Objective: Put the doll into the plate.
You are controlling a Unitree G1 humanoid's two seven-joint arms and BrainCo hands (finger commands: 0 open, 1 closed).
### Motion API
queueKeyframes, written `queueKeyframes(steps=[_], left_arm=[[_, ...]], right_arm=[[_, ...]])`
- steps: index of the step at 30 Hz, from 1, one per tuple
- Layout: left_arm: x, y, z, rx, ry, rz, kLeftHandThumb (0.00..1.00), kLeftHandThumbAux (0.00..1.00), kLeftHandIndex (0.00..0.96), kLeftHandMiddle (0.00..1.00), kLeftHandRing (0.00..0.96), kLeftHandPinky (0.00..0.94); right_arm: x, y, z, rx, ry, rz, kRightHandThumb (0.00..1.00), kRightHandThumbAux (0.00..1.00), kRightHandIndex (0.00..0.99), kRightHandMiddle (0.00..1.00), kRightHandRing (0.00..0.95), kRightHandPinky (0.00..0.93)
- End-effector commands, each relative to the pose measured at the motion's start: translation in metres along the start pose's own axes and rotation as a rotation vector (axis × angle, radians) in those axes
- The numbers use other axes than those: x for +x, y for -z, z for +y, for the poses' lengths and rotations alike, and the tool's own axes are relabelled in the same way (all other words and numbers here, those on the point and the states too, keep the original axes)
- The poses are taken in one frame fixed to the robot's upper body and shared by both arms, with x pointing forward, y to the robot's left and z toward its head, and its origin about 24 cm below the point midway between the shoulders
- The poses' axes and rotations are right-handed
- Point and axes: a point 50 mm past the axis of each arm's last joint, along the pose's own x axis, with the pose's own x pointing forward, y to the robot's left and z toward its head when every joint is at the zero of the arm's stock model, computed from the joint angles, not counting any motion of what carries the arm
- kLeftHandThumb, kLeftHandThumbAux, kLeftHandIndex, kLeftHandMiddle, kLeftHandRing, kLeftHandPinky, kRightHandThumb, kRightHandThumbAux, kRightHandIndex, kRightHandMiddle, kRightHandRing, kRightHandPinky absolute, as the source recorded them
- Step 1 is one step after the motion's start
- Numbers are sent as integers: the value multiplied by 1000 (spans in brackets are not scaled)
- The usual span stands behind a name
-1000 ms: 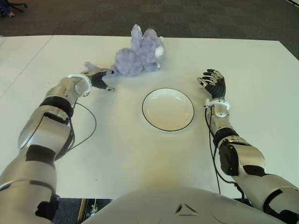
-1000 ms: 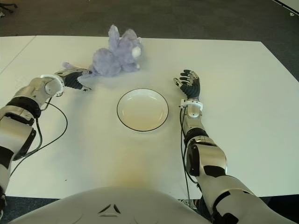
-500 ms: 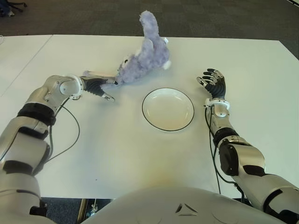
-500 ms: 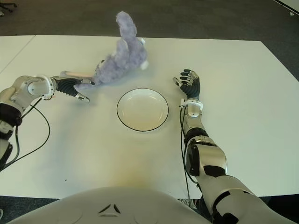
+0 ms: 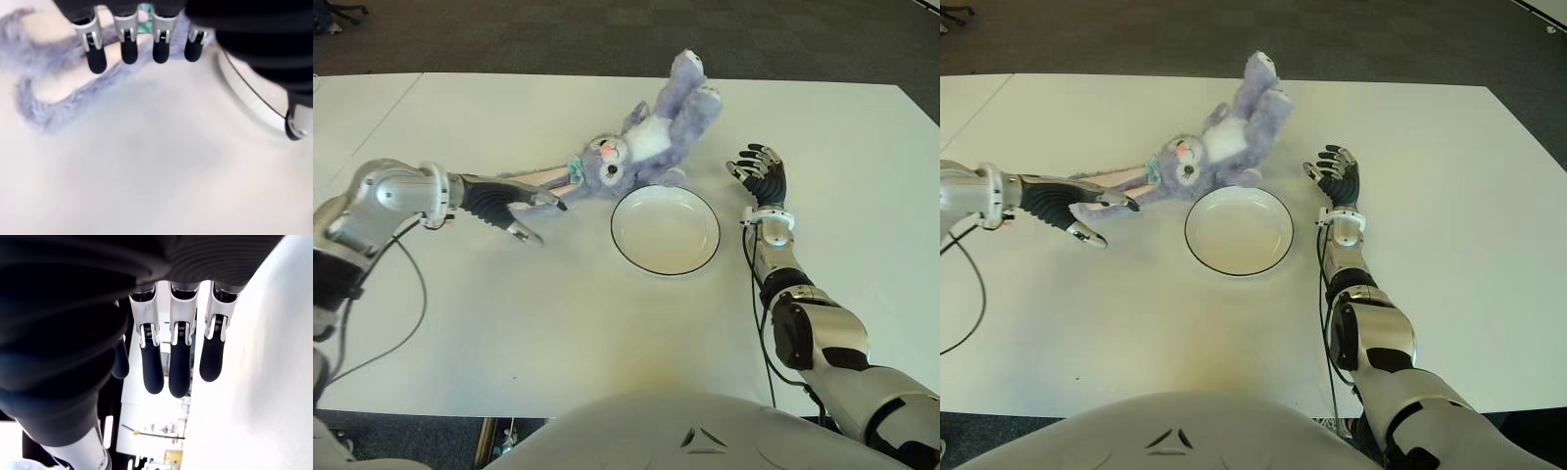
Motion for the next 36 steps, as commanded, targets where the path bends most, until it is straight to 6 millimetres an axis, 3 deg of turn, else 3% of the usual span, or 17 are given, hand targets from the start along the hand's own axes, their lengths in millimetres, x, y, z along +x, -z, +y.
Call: queueKeyframes(steps=[1,7,19,23,28,36], left_arm=[[-49,-56,7,128,253,-123,315,350,0,0,40,54],[-50,-55,10,120,247,-119,444,330,0,0,4,24],[-46,-46,15,139,131,-203,466,298,0,0,0,0],[-45,-45,20,169,66,-245,404,319,0,0,16,0],[-39,-46,40,226,-90,-319,332,365,0,0,60,0],[-22,-33,46,179,-442,-492,260,408,0,29,160,41]], right_arm=[[-95,105,7,-60,-56,518,225,836,252,333,348,335],[-95,105,8,-43,-55,518,243,850,258,337,347,331],[-94,104,7,-50,-59,519,221,848,251,328,339,329],[-94,104,7,-57,-59,518,220,844,250,328,341,338],[-94,104,8,-55,-59,519,223,845,252,330,343,339],[-93,104,8,-56,-59,518,222,838,251,330,342,327]])
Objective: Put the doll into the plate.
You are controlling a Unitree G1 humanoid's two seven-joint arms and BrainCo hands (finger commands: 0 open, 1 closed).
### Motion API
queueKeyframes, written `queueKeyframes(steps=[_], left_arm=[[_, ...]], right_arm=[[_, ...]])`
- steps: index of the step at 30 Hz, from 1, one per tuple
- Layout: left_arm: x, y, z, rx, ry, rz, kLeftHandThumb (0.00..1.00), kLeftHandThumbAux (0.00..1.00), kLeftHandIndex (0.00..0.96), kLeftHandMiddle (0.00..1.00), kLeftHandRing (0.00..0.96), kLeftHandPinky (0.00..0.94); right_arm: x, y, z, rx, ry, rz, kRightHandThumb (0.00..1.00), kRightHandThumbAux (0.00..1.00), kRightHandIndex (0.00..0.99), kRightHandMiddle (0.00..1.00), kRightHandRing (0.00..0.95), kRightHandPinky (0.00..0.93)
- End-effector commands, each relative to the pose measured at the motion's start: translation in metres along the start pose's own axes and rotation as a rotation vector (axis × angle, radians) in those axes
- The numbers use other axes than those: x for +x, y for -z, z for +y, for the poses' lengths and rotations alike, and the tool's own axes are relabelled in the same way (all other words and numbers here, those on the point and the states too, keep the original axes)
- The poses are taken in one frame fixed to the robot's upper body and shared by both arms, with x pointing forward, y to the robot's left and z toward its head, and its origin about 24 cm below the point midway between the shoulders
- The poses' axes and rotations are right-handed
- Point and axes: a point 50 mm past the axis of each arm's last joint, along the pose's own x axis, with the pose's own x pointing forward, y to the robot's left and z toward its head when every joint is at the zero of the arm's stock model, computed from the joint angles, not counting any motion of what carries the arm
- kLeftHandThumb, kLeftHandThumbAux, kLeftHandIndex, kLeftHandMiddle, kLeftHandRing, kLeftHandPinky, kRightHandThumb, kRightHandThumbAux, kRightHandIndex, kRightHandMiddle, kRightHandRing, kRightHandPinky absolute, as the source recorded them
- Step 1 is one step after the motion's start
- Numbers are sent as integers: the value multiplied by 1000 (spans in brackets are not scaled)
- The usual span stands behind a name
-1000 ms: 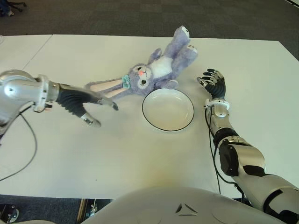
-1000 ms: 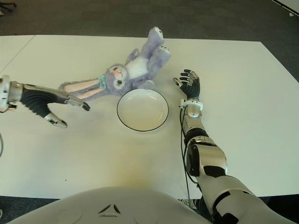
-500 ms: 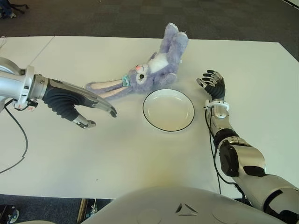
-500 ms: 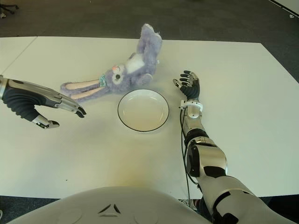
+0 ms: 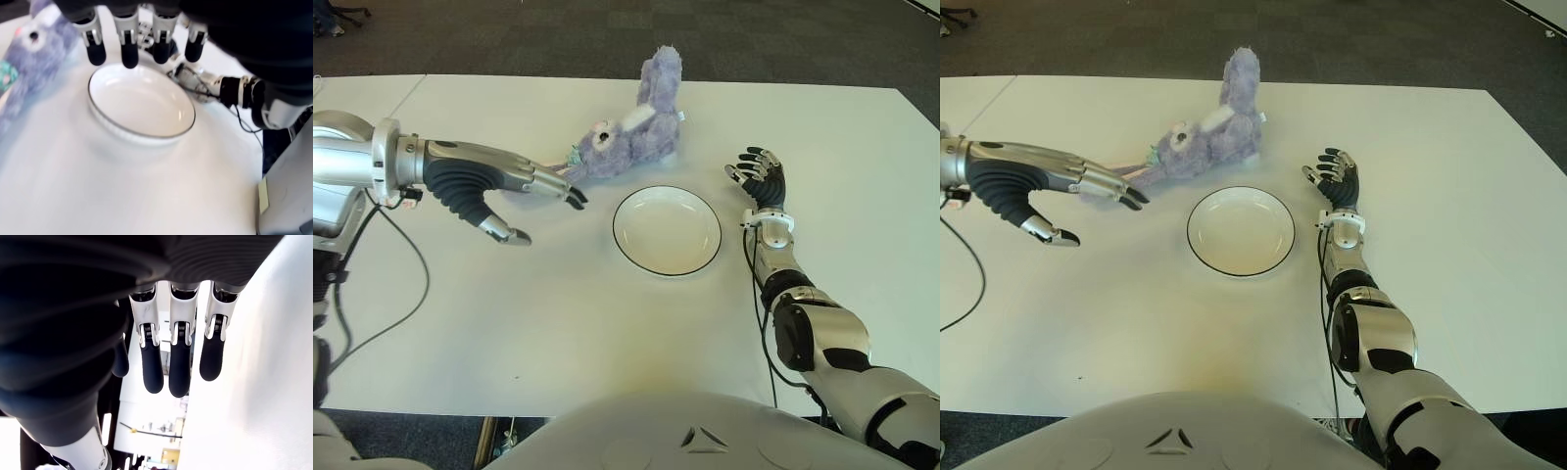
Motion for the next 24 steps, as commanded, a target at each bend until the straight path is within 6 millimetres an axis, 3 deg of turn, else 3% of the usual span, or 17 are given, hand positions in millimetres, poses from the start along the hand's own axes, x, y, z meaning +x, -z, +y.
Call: queueKeyframes(steps=[1,7,10,16,24], left_arm=[[11,16,-1,-21,-339,-90,256,409,0,32,161,44],[23,18,2,33,-679,5,246,361,0,0,30,66],[34,18,5,140,-776,92,238,325,0,0,0,3],[47,28,14,217,-780,224,221,260,0,0,0,0],[43,44,22,199,-671,350,288,231,0,0,0,0]], right_arm=[[-87,100,9,-36,-47,494,222,838,251,330,342,326],[-87,100,9,-36,-51,495,212,843,246,327,335,319],[-87,100,9,-39,-51,496,217,844,243,325,334,320],[-88,101,10,-43,-50,497,218,848,253,329,338,325],[-88,101,10,-40,-43,497,208,843,257,332,345,334]])
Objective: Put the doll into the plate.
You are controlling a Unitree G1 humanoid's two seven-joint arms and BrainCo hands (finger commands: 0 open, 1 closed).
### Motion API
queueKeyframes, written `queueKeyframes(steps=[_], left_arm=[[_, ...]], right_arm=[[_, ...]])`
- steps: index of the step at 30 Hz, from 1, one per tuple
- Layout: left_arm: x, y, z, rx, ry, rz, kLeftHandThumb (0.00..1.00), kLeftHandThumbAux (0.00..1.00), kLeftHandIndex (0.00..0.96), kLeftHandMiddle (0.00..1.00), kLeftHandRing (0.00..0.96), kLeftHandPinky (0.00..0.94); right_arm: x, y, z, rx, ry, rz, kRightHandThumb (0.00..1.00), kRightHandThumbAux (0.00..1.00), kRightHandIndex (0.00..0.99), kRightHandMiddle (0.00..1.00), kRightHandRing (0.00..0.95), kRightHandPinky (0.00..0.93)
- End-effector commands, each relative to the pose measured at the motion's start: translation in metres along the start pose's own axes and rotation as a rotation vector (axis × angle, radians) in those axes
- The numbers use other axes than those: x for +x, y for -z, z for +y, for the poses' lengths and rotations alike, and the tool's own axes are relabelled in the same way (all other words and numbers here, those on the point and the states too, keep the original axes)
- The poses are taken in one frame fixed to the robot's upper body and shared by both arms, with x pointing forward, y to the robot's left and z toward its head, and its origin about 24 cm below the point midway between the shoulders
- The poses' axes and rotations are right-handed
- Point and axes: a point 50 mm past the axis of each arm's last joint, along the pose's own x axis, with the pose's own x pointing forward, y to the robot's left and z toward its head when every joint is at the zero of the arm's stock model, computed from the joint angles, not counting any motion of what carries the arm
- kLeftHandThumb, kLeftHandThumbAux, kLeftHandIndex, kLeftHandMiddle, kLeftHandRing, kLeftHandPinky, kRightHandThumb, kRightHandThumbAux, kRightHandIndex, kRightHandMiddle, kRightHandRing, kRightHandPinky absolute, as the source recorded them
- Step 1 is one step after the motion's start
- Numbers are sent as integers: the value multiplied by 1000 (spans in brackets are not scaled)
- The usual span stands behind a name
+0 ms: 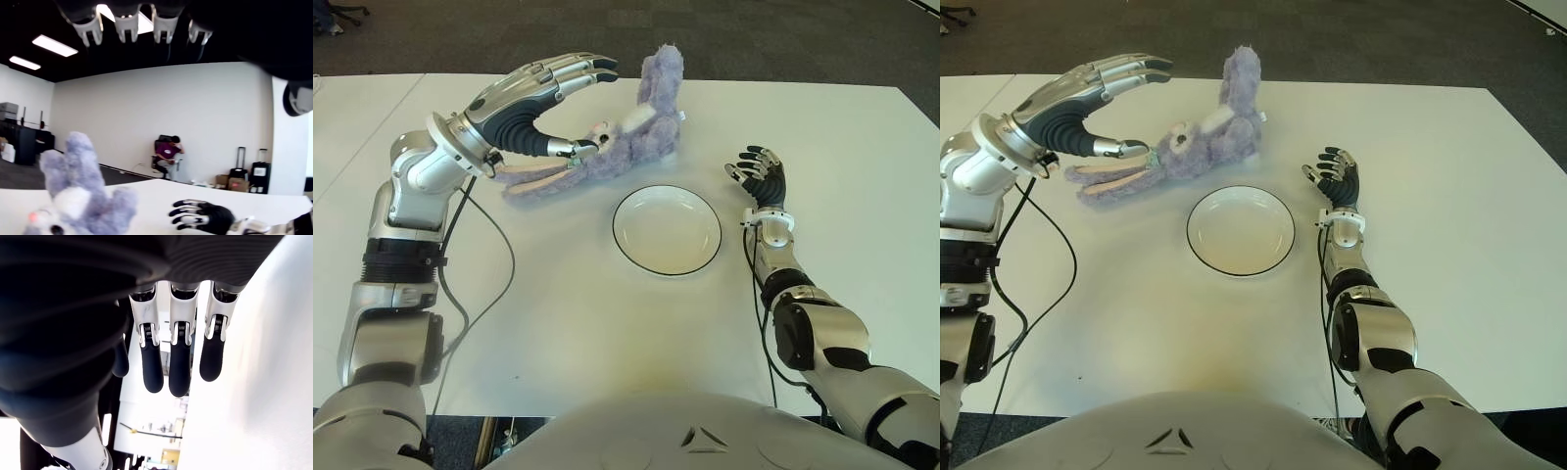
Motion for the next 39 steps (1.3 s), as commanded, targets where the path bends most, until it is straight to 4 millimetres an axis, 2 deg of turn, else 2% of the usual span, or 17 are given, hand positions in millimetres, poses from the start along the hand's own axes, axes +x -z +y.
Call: queueKeyframes(steps=[1,9,13,16,25,33,39], left_arm=[[7,18,0,68,63,125,298,229,0,0,0,0],[21,29,-11,72,102,151,322,213,0,0,0,0],[30,33,-36,62,138,167,314,204,0,0,0,0],[33,33,-62,21,163,181,298,203,0,0,0,0],[34,37,-94,-51,240,260,265,202,0,0,0,0],[39,47,-123,-33,319,495,216,236,0,0,0,0],[47,59,-132,-46,322,632,180,293,0,0,0,0]], right_arm=[[-89,102,10,-41,-49,501,204,839,254,331,344,333],[-90,102,10,-43,-54,500,203,834,250,330,342,332],[-89,101,11,-41,-54,501,219,839,250,332,345,339],[-89,101,11,-38,-53,500,216,835,251,332,344,328],[-89,101,11,-35,-57,495,178,829,259,334,340,321],[-89,101,10,-54,-58,494,150,830,261,332,334,315],[-89,101,11,-52,-54,495,167,828,265,332,333,319]])
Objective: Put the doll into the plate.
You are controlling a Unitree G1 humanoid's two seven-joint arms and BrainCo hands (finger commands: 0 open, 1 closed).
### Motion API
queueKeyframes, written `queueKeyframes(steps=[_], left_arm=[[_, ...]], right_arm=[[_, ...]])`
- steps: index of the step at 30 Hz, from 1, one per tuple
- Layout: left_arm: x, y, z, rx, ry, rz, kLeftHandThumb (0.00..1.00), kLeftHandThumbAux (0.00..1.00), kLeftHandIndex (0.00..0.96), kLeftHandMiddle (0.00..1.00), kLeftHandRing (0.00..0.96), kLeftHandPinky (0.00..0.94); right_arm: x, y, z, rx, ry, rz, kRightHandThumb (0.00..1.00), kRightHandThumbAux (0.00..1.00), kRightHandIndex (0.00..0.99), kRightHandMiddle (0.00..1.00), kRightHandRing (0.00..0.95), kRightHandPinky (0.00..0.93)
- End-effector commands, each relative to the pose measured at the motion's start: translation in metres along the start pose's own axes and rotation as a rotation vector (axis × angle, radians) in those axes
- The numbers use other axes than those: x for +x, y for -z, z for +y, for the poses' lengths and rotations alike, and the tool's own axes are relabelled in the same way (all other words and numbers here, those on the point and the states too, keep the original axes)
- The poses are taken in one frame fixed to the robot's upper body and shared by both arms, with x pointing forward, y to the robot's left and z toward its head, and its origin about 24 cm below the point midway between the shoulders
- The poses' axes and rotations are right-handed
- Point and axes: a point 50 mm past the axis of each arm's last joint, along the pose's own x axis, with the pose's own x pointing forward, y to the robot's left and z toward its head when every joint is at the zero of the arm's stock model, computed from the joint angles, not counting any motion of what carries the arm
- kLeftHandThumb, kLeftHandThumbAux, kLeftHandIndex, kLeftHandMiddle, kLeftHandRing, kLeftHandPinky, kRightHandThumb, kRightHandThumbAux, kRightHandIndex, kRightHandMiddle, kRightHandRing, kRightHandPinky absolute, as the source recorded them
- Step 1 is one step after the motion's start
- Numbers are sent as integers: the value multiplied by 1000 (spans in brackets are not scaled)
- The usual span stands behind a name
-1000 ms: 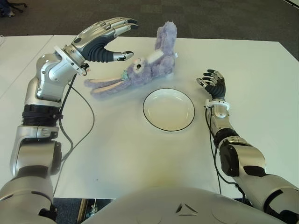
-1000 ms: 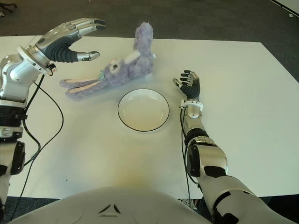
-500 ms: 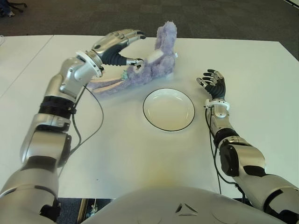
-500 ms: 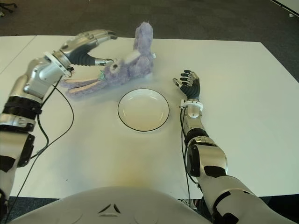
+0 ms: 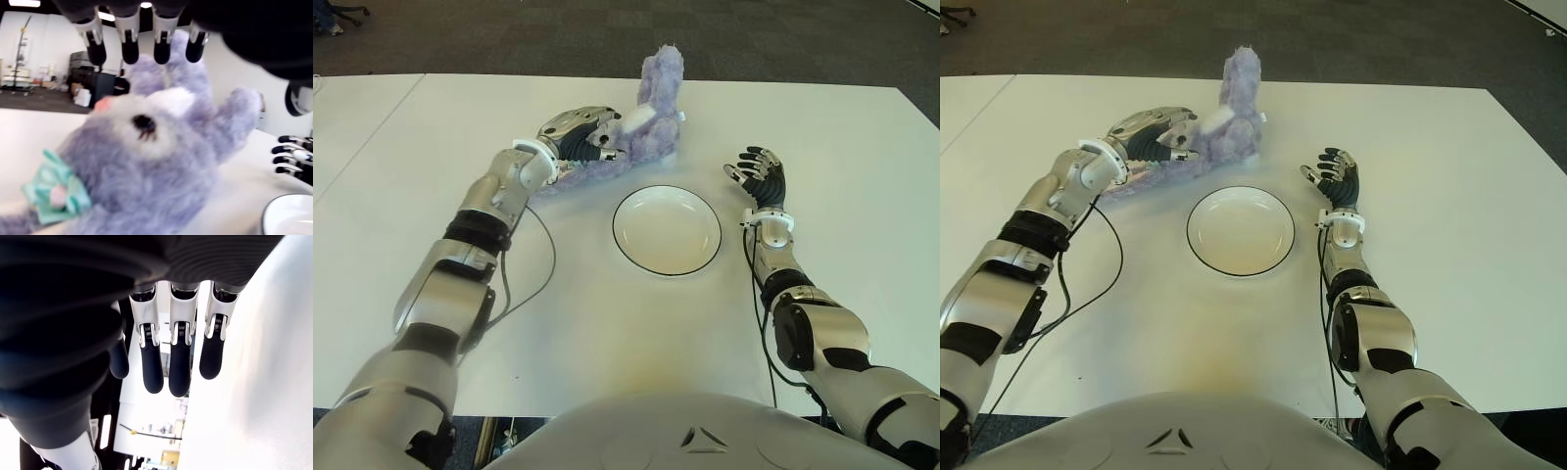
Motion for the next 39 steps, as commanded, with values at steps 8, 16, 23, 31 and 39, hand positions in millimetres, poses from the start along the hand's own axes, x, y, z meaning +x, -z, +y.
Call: queueKeyframes(steps=[8,16,23,31,39], left_arm=[[17,11,-32,-45,56,216,180,308,0,0,0,0],[13,7,-58,-92,104,210,186,334,0,0,0,0],[9,7,-67,-80,126,210,156,321,0,0,0,0],[7,17,-57,-17,89,261,144,334,0,0,0,0],[4,18,-64,-31,33,313,158,363,0,0,0,0]], right_arm=[[-90,101,11,-44,-57,496,169,820,265,331,335,316],[-91,101,11,-42,-56,492,169,827,264,330,333,319],[-91,102,11,-43,-61,491,173,818,259,331,337,329],[-92,102,11,-51,-63,490,160,816,251,328,332,317],[-91,102,11,-41,-60,493,189,814,263,329,334,324]])
